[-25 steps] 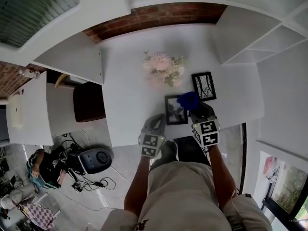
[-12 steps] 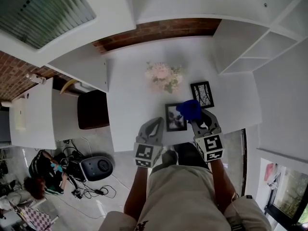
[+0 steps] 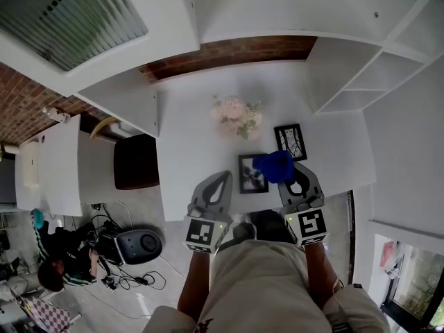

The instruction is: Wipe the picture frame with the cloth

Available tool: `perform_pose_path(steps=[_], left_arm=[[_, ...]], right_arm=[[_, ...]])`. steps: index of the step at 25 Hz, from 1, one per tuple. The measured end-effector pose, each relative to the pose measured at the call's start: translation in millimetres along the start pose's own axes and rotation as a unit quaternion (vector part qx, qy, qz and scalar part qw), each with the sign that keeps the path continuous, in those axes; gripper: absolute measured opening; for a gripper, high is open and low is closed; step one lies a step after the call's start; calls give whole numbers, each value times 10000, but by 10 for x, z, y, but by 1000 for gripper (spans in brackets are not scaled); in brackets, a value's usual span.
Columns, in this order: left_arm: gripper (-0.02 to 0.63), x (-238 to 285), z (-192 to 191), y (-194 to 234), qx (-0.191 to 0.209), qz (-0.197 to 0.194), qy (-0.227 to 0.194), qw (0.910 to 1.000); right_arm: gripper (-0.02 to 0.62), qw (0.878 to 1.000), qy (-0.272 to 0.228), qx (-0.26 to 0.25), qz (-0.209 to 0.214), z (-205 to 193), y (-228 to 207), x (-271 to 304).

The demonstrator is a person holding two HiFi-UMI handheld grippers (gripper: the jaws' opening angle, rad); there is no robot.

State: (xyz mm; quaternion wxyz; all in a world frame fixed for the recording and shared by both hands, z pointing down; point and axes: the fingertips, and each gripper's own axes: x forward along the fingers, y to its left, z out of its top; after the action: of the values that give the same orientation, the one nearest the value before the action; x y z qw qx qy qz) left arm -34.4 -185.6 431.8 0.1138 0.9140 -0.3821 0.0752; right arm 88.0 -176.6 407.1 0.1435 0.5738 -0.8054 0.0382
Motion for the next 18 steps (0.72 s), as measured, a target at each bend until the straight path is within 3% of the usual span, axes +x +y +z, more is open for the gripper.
perform_pose_path(steps=[18], left_arm=[[-3, -51, 205, -24, 159, 55, -170, 9997]], right_arm=[[64, 9998, -117, -95, 133, 181, 33, -9]])
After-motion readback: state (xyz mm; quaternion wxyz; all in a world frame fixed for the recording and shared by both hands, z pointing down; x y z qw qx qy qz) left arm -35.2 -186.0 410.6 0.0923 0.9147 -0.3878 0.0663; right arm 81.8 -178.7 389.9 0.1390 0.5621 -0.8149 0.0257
